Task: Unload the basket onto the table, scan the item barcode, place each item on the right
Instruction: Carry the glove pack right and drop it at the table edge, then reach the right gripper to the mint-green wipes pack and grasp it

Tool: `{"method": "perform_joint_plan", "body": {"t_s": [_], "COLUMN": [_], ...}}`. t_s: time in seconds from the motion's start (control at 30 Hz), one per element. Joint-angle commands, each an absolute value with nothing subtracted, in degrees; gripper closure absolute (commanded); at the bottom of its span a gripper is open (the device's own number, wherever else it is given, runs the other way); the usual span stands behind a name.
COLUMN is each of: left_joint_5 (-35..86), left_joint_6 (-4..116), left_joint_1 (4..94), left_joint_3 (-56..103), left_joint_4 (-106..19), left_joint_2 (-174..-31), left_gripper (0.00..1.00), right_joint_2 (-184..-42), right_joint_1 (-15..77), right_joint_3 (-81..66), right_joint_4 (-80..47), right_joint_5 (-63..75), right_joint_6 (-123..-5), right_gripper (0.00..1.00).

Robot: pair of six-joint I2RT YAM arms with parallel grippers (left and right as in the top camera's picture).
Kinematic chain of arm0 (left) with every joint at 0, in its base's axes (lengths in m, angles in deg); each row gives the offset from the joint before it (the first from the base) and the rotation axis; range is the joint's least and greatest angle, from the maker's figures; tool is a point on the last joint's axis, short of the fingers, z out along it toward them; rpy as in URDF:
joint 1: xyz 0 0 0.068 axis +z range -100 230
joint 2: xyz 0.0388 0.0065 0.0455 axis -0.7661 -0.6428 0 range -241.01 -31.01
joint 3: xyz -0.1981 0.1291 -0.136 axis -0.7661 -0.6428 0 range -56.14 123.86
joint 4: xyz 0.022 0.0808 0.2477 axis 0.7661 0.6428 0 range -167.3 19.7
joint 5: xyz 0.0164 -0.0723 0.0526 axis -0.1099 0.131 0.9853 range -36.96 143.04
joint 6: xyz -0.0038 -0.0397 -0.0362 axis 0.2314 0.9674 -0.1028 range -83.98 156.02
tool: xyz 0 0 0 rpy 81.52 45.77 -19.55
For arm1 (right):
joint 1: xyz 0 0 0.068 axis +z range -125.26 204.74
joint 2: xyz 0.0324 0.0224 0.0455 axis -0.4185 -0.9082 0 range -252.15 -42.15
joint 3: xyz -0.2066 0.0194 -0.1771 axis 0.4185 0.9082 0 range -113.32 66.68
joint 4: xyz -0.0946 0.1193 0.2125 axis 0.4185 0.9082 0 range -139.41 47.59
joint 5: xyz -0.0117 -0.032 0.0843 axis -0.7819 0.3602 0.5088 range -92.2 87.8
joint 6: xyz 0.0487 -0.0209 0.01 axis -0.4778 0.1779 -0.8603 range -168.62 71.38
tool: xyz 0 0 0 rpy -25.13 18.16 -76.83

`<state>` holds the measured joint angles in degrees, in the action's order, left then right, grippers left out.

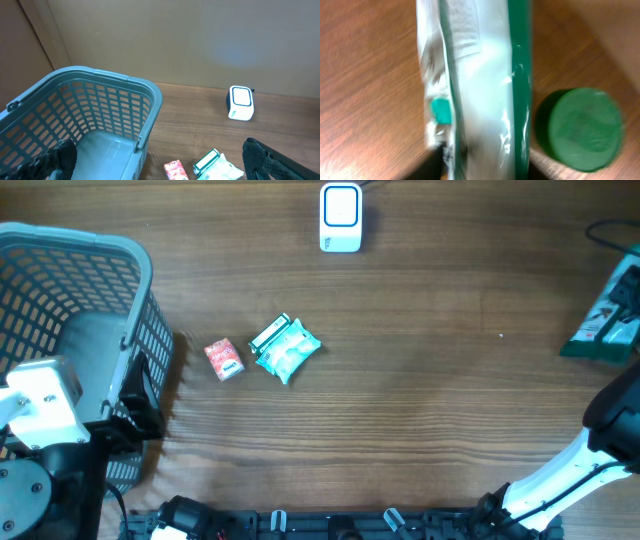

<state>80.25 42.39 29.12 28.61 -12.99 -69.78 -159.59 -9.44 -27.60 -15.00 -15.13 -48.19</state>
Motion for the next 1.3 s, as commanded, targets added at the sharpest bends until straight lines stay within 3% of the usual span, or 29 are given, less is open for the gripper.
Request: {"method": "perform_joint_plan", "body": {"t_s": [0.0,0.2,0.3,0.37,0.5,0.7,0.73,0.77,0.83,0.9,1.07,1.27], "left_joint_5": [80.6,80.6,80.6,80.6,80.6,80.6,80.6,80.6,80.6,80.6,80.6,80.6], "left_joint_6": [42.9,42.9,42.9,42.9,42.9,42.9,42.9,42.9,42.9,42.9,42.9,42.9], "left_joint_1": [29.3,29.3,29.3,29.3,29.3,29.3,29.3,29.3,29.3,29.3,29.3,29.3], "left_joint_3": [28.8,28.8,28.8,28.8,28.8,28.8,28.8,28.8,28.8,28.8,28.8,28.8], "left_joint_4": [-13.1,-13.1,-13.1,-13.1,-13.1,-13.1,-13.1,-13.1,-13.1,-13.1,-13.1,-13.1], "left_joint_2": [-69.6,-69.6,-69.6,-69.6,-69.6,-69.6,-69.6,-69.6,-69.6,-69.6,-69.6,-69.6], "left_gripper": [0.00,0.00,0.00,0.00,0.00,0.00,0.00,0.00,0.00,0.00,0.00,0.00], "right_joint_2": [-158.7,-147.0,-146.0,-147.4,-148.7,-148.7,-148.7,-148.7,-148.7,-148.7,-148.9,-149.8], "right_joint_1": [-8.9,-3.1,7.2,19.7,35.4,45.8,46.6,47.3,47.5,47.5,49.3,52.0], "right_joint_3": [-32.6,-42.6,-42.5,-40.4,-33.4,-22.5,-20.8,-18.3,-15.8,-15.5,-15.4,-15.4], "right_joint_4": [-14.1,1.2,9.5,15.6,15.8,15.1,14.6,13.5,12.8,12.5,4.7,3.2], "right_joint_5": [-16.9,22.2,22.3,22.3,22.1,21.1,21.0,21.1,22.7,25.4,25.3,10.7], "right_joint_6": [-51.8,-58.6,-64.9,-65.8,-66.1,-71.0,-71.0,-71.1,-71.3,-71.3,-73.9,-101.6], "right_gripper": [0.00,0.00,0.00,0.00,0.00,0.00,0.05,0.18,0.68,0.91,0.96,0.96]}}
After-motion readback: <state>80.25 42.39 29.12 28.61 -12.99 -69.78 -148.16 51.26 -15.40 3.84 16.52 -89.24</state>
